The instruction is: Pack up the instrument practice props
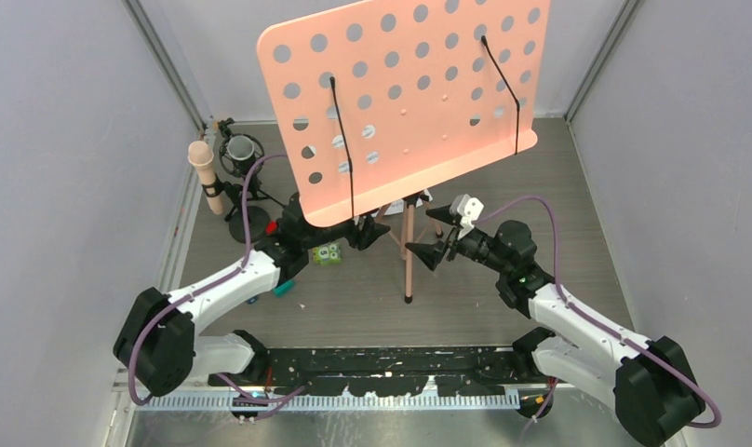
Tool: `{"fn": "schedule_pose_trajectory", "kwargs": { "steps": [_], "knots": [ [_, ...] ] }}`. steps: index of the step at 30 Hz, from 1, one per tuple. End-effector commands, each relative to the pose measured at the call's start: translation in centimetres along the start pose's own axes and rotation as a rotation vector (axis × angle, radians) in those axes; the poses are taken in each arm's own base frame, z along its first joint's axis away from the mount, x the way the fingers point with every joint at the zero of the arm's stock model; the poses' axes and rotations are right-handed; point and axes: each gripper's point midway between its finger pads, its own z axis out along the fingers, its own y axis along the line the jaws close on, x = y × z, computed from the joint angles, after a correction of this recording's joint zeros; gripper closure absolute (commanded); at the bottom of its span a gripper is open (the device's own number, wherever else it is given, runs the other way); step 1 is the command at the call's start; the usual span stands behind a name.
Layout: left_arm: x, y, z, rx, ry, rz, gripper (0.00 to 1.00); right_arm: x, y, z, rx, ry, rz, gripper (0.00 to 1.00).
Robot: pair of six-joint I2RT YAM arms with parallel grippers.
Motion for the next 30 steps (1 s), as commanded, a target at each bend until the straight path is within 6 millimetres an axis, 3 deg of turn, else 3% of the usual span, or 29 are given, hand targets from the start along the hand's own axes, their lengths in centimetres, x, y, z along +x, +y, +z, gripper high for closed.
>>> {"fn": "schedule_pose_trajectory", "kwargs": {
  "steps": [1, 8, 16, 20, 30],
  "knots": [
    [-3.2, 1.2, 0.7, -0.022, -0.087, 0.083, 0.45, -2.3, 0.0, -0.4, 0.033, -0.1, 0.031, 0.05],
    [-3.5, 1.0, 2.0, 0.031, -0.091, 0.098, 0.5, -1.5, 1.6, -0.8, 0.006, -0.097, 0.117, 0.15],
    [-3.2, 0.7, 2.5, 0.062, -0.083, 0.097, 0.56, -1.5, 4.0, 1.6, -0.096, -0.076, 0.143, 0.31],
    [-2.9, 0.7, 2.5, 0.062, -0.064, 0.093, 0.62, -1.5, 4.2, 2.4, -0.09, -0.09, 0.163, 0.52],
    [-2.5, 0.2, 2.8, 0.098, -0.054, 0.077, 0.79, -1.8, 3.5, 2.3, -0.011, -0.145, 0.123, 0.72]
  ]
}}
